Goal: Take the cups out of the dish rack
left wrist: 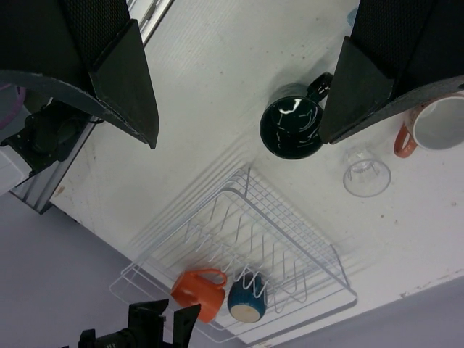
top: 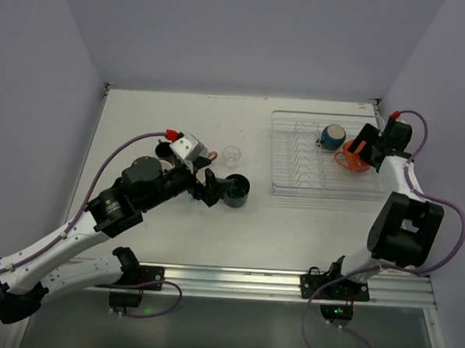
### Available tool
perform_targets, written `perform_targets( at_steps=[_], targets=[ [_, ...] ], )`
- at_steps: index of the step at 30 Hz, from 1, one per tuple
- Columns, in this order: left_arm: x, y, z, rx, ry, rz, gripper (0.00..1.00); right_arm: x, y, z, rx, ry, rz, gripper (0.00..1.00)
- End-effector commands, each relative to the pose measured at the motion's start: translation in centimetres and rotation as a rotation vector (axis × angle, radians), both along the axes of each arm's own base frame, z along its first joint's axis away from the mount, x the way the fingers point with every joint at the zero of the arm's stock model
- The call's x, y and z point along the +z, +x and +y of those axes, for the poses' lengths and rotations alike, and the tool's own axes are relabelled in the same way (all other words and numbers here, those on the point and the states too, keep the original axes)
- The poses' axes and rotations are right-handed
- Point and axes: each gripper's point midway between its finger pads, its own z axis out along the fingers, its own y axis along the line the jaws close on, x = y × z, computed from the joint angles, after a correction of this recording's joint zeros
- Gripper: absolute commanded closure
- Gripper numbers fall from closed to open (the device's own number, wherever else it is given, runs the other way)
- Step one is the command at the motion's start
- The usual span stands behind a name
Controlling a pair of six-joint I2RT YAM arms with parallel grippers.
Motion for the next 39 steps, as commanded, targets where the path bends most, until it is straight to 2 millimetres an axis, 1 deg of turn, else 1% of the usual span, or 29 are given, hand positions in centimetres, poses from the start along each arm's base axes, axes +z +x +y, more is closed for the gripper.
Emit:
perform_targets(
  at_steps=[1, 2, 3, 4, 5, 7, 10, 13, 15, 17, 19, 22, 24, 25, 27, 33, 34, 35, 37, 38, 39],
  targets=[
    [-1.6, 0.0, 0.4, -0.011, 0.065, -0.018, 0.0, -0.9, -0.9, -0.2, 0.068, -0.003, 0.08, 0.09],
    [-1.8, -0.1, 0.6, -0.013, 0.077, -0.022, 0.0, -1.5, -1.0, 0.0, 0.083, 0.014, 0.093, 0.07],
    [-1.6, 0.0, 1.1, 0.004, 0.077, -0.034, 0.0, -1.8, -1.1, -0.3, 0.088, 0.033, 0.101, 0.06],
    [-1.9, 0.0, 1.3, 0.012, 0.085, -0.04, 0.0, -2.0, -1.0, -0.3, 0.109, 0.048, 0.108, 0.05],
    [-1.3, -0.3, 1.7, 0.017, 0.069, -0.056, 0.0, -3.1, -1.0, -0.2, 0.13, 0.074, 0.133, 0.04],
    [-1.2, -0.6, 2.0, 0.017, 0.066, -0.069, 0.0, -3.5, -1.0, 0.0, 0.187, 0.103, 0.16, 0.03],
    [-0.7, -1.2, 2.3, 0.012, 0.044, -0.091, 0.0, -5.1, -1.0, 0.7, 0.25, 0.146, 0.216, 0.02],
    [-0.4, -1.4, 2.2, 0.002, 0.032, -0.1, 0.0, -5.0, -0.2, 0.7, 0.266, 0.146, 0.191, 0.01],
    [-0.6, -1.5, 2.2, -0.002, 0.036, -0.097, 0.0, -4.8, 0.2, 0.6, 0.27, 0.143, 0.186, 0.01],
    [-0.7, -1.4, 2.1, 0.0, 0.037, -0.096, 0.0, -5.1, 0.3, 0.2, 0.255, 0.129, 0.197, 0.01],
    [-0.8, -1.3, 2.1, 0.006, 0.038, -0.094, 0.0, -5.1, 0.6, 0.2, 0.264, 0.128, 0.184, 0.02],
    [-1.3, -1.1, 1.9, 0.004, 0.051, -0.082, 0.0, -5.1, 1.3, 0.0, 0.26, 0.108, 0.16, 0.03],
    [-1.7, -1.0, 1.7, 0.003, 0.065, -0.074, 0.0, -5.4, 1.3, -0.3, 0.247, 0.098, 0.175, 0.01],
    [-1.8, -1.0, 1.7, 0.003, 0.066, -0.071, 0.0, -5.7, 1.6, -0.7, 0.242, 0.09, 0.185, 0.01],
    [-2.0, -0.8, 1.5, 0.003, 0.071, -0.064, 0.0, -5.8, 1.9, -0.9, 0.239, 0.087, 0.198, 0.01],
    [-2.5, -0.6, 1.3, 0.007, 0.082, -0.051, 0.0, -5.2, 3.1, -1.5, 0.235, 0.031, 0.188, 0.02],
    [-2.6, -0.5, 1.3, 0.007, 0.085, -0.05, 0.0, -5.4, 3.2, -1.5, 0.234, 0.03, 0.194, 0.03],
    [-2.8, -0.5, 1.2, 0.007, 0.089, -0.045, 0.0, -5.8, 3.2, -1.6, 0.233, 0.035, 0.206, 0.07],
    [-2.9, -0.3, 1.2, 0.012, 0.097, -0.042, 0.0, -5.9, 3.1, -1.8, 0.216, 0.022, 0.217, 0.14],
    [-2.9, -0.2, 1.2, 0.015, 0.097, -0.042, 0.0, -5.8, 3.1, -1.6, 0.22, 0.014, 0.212, 0.18],
    [-3.0, -0.2, 1.1, 0.012, 0.098, -0.041, 0.0, -4.8, 3.4, -1.5, 0.216, -0.001, 0.18, 0.26]
  ],
)
